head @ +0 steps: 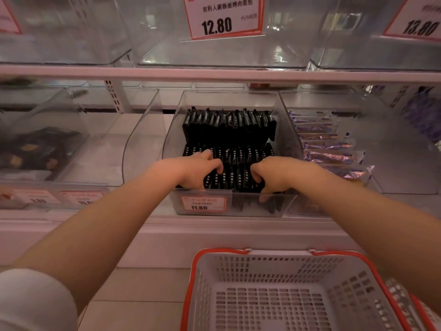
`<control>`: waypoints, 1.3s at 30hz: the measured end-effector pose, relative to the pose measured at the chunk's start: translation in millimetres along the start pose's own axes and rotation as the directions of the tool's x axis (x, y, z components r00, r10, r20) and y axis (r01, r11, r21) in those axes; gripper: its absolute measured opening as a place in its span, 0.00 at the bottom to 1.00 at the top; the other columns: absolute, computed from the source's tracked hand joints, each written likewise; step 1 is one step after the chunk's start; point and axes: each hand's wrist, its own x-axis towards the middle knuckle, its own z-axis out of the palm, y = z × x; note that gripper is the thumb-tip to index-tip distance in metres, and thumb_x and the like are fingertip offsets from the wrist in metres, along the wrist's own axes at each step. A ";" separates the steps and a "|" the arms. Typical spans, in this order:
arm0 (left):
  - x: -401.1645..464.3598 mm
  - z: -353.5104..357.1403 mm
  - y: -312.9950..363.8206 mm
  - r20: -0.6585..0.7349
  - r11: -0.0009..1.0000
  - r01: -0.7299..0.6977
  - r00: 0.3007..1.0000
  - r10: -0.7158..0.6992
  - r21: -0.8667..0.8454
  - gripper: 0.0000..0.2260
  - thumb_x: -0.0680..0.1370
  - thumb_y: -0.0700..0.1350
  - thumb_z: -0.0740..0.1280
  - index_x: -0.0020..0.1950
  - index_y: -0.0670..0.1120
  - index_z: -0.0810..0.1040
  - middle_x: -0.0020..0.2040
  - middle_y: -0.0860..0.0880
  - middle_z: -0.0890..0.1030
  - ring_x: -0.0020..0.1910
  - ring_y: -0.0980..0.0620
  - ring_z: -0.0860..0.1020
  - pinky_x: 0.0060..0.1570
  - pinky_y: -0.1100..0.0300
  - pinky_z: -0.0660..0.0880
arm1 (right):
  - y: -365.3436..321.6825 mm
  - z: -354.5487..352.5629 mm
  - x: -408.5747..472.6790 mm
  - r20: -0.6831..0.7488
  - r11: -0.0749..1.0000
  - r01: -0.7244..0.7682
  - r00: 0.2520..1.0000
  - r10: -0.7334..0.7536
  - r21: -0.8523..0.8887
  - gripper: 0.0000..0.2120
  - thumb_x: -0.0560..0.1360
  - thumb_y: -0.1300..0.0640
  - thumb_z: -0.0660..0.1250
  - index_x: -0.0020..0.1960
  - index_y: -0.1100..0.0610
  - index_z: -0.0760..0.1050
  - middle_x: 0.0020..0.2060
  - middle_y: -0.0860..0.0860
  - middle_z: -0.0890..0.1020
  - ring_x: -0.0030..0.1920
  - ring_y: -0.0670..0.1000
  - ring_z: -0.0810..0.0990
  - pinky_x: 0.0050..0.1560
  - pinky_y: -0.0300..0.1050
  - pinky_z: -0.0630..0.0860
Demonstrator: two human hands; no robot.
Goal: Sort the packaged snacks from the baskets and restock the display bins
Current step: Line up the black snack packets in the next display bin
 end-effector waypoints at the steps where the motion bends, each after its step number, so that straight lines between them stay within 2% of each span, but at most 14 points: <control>1: -0.2 0.6 1.3 -0.038 1.000 0.008 0.999 -0.007 0.020 0.27 0.72 0.45 0.72 0.66 0.53 0.64 0.64 0.47 0.63 0.54 0.49 0.67 0.55 0.55 0.70 | -0.4 -3.5 -1.2 0.072 1.000 -0.006 0.997 0.008 -0.026 0.27 0.67 0.47 0.75 0.58 0.58 0.69 0.53 0.53 0.75 0.46 0.53 0.71 0.42 0.46 0.69; 5: 0.1 7.5 5.6 -0.237 0.997 0.008 0.972 0.010 0.076 0.21 0.71 0.47 0.72 0.59 0.45 0.68 0.57 0.45 0.71 0.49 0.45 0.74 0.42 0.56 0.68 | -4.6 -7.3 -1.5 0.194 0.996 -0.038 0.980 0.053 -0.077 0.33 0.66 0.52 0.76 0.64 0.58 0.63 0.58 0.55 0.73 0.49 0.54 0.72 0.45 0.47 0.71; 9: 0.0 4.9 3.3 -0.217 0.999 0.035 0.976 -0.033 0.008 0.16 0.72 0.50 0.72 0.53 0.44 0.72 0.51 0.45 0.76 0.45 0.49 0.72 0.42 0.58 0.68 | -5.3 1.1 -1.0 0.027 0.976 -0.028 0.999 0.035 -0.218 0.25 0.73 0.60 0.69 0.65 0.61 0.63 0.57 0.58 0.74 0.54 0.58 0.76 0.46 0.49 0.73; 12: -1.3 -4.2 1.1 -0.140 0.995 0.044 0.989 -0.056 -0.085 0.17 0.74 0.50 0.69 0.59 0.44 0.74 0.47 0.49 0.76 0.44 0.51 0.72 0.45 0.59 0.69 | -3.8 5.7 2.0 -0.078 0.974 -0.041 0.997 0.024 -0.223 0.18 0.75 0.66 0.63 0.63 0.61 0.65 0.55 0.58 0.75 0.54 0.60 0.77 0.43 0.48 0.70; 15: -5.7 -13.0 -0.8 -0.036 0.998 0.056 0.998 -0.056 -0.024 0.22 0.74 0.55 0.67 0.66 0.48 0.72 0.55 0.48 0.77 0.53 0.49 0.75 0.53 0.56 0.73 | 3.0 -4.3 4.6 -0.044 1.000 0.012 0.999 -0.012 0.003 0.18 0.73 0.62 0.68 0.61 0.59 0.69 0.57 0.56 0.76 0.53 0.55 0.75 0.46 0.45 0.70; 17: -7.8 -16.6 -0.7 -0.001 0.998 0.056 0.998 -0.056 0.029 0.24 0.73 0.58 0.68 0.66 0.49 0.72 0.61 0.48 0.76 0.58 0.48 0.74 0.57 0.52 0.73 | 1.7 -9.8 8.5 -0.096 0.965 0.113 0.991 -0.093 0.237 0.18 0.73 0.56 0.70 0.60 0.55 0.71 0.56 0.52 0.76 0.50 0.51 0.74 0.48 0.43 0.71; 19: -7.7 -17.1 3.5 0.004 0.998 0.032 0.999 -0.032 0.048 0.26 0.71 0.60 0.68 0.64 0.49 0.72 0.60 0.48 0.76 0.57 0.48 0.74 0.57 0.52 0.73 | -7.1 -7.7 14.3 -0.146 0.912 0.202 0.976 -0.159 0.356 0.20 0.70 0.49 0.72 0.59 0.53 0.72 0.54 0.51 0.76 0.49 0.50 0.74 0.50 0.45 0.73; 23: -1.4 -12.4 16.1 -0.009 0.994 0.051 0.999 -0.051 0.101 0.27 0.69 0.60 0.71 0.61 0.47 0.70 0.58 0.46 0.72 0.55 0.46 0.73 0.51 0.53 0.72 | -18.8 4.5 30.4 -0.140 0.960 0.201 0.974 -0.176 0.195 0.22 0.67 0.46 0.74 0.55 0.54 0.71 0.50 0.51 0.71 0.51 0.53 0.72 0.53 0.49 0.73; 26: 5.8 -7.7 21.8 -0.050 0.985 0.067 0.997 -0.060 0.159 0.27 0.70 0.60 0.70 0.61 0.46 0.69 0.59 0.45 0.72 0.55 0.44 0.74 0.45 0.53 0.70 | -15.4 6.5 34.2 -0.254 0.977 0.195 0.952 -0.168 0.086 0.17 0.70 0.48 0.71 0.51 0.55 0.71 0.46 0.50 0.70 0.51 0.54 0.73 0.47 0.50 0.74; 28: 9.8 -6.7 22.6 -0.090 0.978 0.075 0.994 -0.058 0.195 0.27 0.70 0.61 0.69 0.61 0.46 0.69 0.58 0.45 0.74 0.54 0.44 0.75 0.43 0.53 0.70 | -13.4 6.8 32.6 -0.266 0.981 0.176 0.952 -0.150 0.077 0.18 0.70 0.45 0.71 0.51 0.55 0.71 0.44 0.49 0.70 0.50 0.54 0.74 0.43 0.48 0.72; 31: 11.1 -5.0 20.0 -0.126 0.970 0.083 0.990 -0.055 0.227 0.26 0.71 0.61 0.68 0.61 0.46 0.69 0.57 0.46 0.75 0.53 0.44 0.75 0.44 0.53 0.72 | -1.4 -4.8 18.5 -0.124 0.983 0.092 0.990 -0.072 0.159 0.21 0.67 0.42 0.73 0.49 0.55 0.70 0.45 0.50 0.75 0.46 0.53 0.75 0.44 0.47 0.74; 35: 5.0 -6.4 17.0 -0.084 0.977 0.048 0.996 -0.031 0.210 0.27 0.72 0.62 0.67 0.63 0.47 0.69 0.59 0.47 0.74 0.54 0.46 0.75 0.45 0.53 0.74 | 6.6 -14.1 3.9 0.161 0.990 -0.007 0.986 0.030 -0.144 0.29 0.65 0.42 0.74 0.59 0.57 0.71 0.54 0.52 0.78 0.52 0.54 0.76 0.44 0.45 0.72; 37: -0.5 -15.3 14.5 -0.010 0.979 0.024 1.000 -0.022 0.201 0.28 0.71 0.61 0.68 0.66 0.48 0.68 0.60 0.48 0.74 0.56 0.47 0.75 0.50 0.52 0.75 | -0.9 -7.7 4.0 0.197 0.958 -0.018 0.977 0.077 -0.286 0.33 0.66 0.45 0.74 0.64 0.56 0.65 0.57 0.52 0.75 0.56 0.55 0.75 0.44 0.47 0.71; 39: -8.3 -28.1 9.9 0.059 0.965 0.043 0.996 -0.060 0.260 0.30 0.70 0.59 0.70 0.68 0.50 0.66 0.62 0.49 0.74 0.58 0.47 0.74 0.51 0.53 0.75 | -2.5 -2.8 5.1 0.141 0.948 -0.032 0.987 0.081 -0.317 0.32 0.70 0.49 0.73 0.66 0.57 0.61 0.56 0.53 0.75 0.55 0.56 0.76 0.42 0.47 0.70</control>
